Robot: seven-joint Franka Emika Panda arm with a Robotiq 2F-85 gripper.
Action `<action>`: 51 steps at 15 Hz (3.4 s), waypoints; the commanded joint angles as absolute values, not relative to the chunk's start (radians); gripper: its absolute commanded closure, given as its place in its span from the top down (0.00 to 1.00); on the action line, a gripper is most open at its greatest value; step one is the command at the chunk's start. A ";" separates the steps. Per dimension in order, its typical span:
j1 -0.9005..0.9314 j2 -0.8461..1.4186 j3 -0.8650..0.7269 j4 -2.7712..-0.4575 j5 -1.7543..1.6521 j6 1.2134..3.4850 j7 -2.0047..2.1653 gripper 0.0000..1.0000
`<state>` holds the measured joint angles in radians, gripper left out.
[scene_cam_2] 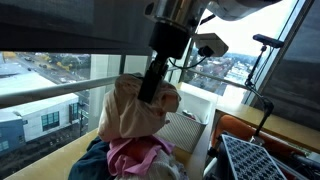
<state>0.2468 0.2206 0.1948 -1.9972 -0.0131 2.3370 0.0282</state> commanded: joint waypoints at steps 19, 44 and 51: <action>0.164 0.354 0.174 -2.028 0.019 2.418 -0.034 1.00; -0.110 0.362 -0.055 -2.098 0.004 2.330 -0.199 1.00; -0.044 0.509 -0.061 -2.248 -0.090 2.581 -0.095 1.00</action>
